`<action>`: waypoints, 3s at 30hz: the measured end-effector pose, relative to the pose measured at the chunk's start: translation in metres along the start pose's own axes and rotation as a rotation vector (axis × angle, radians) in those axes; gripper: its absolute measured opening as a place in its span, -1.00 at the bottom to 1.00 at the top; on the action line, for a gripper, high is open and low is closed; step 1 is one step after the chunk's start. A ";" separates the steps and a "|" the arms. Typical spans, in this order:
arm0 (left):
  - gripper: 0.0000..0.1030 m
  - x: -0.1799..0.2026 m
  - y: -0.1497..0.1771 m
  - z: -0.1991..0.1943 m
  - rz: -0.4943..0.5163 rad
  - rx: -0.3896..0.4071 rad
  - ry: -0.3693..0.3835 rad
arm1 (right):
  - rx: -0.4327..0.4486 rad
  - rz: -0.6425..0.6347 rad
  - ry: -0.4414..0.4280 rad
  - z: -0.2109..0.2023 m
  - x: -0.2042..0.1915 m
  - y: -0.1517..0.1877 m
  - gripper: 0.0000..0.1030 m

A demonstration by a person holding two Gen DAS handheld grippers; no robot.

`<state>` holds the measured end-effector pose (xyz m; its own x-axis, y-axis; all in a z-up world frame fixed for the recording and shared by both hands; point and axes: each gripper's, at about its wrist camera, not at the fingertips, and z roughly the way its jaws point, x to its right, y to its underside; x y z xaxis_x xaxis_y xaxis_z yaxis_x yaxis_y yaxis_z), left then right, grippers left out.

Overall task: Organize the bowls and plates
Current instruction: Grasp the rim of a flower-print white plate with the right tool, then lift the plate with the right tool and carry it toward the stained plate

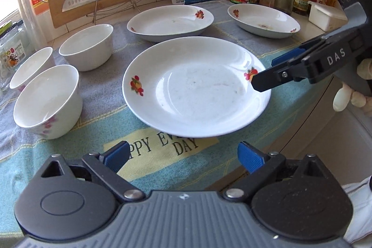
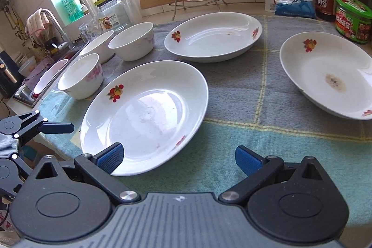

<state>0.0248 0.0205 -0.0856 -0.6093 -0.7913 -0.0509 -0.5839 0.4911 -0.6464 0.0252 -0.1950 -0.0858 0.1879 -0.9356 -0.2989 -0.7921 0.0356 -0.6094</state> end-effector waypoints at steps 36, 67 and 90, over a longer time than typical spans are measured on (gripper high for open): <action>0.98 -0.040 -0.007 0.038 0.205 0.081 0.250 | -0.193 -0.068 -0.105 0.053 -0.002 -0.060 1.00; 0.88 -0.042 -0.014 0.040 0.292 0.074 0.294 | -0.386 0.070 -0.266 0.073 0.025 -0.102 0.87; 0.88 -0.029 -0.049 0.030 0.304 0.062 0.288 | -0.342 0.013 -0.267 0.038 0.040 -0.122 0.88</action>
<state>0.0875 0.0081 -0.0754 -0.8789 -0.4756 -0.0374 -0.3266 0.6568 -0.6797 0.1518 -0.2238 -0.0517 0.2847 -0.8106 -0.5117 -0.9337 -0.1137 -0.3394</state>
